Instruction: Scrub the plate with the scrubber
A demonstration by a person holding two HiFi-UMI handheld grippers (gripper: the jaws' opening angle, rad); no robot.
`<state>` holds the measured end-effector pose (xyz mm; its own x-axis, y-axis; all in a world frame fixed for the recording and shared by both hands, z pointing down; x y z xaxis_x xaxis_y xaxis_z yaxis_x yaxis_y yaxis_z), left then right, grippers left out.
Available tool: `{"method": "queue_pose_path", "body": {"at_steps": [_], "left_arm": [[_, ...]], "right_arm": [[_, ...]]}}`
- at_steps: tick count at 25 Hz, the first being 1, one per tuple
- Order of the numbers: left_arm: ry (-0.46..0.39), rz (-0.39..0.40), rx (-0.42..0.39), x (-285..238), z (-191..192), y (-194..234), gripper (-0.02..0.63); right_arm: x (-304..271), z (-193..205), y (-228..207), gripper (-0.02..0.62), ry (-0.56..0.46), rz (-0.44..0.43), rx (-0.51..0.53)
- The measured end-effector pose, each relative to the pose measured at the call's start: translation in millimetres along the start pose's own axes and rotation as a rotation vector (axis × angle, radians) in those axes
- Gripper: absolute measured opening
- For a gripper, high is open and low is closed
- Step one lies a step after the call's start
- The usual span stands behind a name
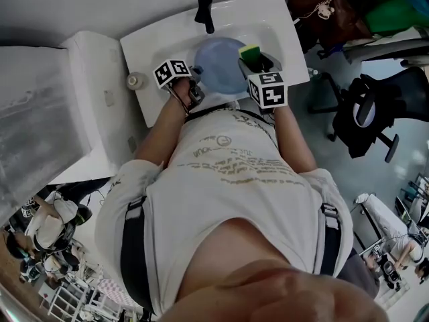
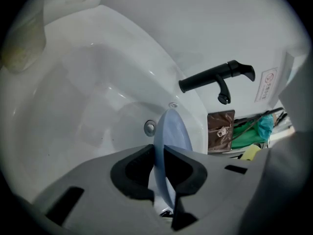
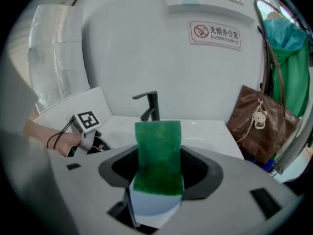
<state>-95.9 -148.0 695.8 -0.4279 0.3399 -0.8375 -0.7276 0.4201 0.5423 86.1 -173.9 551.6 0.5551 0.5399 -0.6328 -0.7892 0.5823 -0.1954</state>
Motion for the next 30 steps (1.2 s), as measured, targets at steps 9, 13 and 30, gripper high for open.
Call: {"method": "queue_pose_path", "body": {"at_steps": [9,13,30], "left_arm": [[0.051,-0.029,0.225,-16.7,6.4,34.8,0.052],[0.066,-0.041,0.310,-22.8,7.6,44.6,0.058],[0.052,-0.067,0.366,-25.9,-2.1,58.6,0.202]], "right_arm": [[5.8,-11.7,12.9,0.239,-0.112,-0.038,0.101],[5.8,-14.4,13.7,0.235,-0.130,-0.038,0.129],[6.3,-17.4,7.6,0.235,-0.160,-0.027,0.082]]}}
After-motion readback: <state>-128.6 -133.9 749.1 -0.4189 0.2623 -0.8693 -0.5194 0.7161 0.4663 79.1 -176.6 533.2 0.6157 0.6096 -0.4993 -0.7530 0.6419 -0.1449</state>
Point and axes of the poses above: the fingertips, and each gripper's own axes: x backward along the fingers, y to its left, z out of its underside, the point moved 2 cm from there along x, backward along the fingers, and after that the axes turned 10 degrees about -z, right-handed, at the moved point
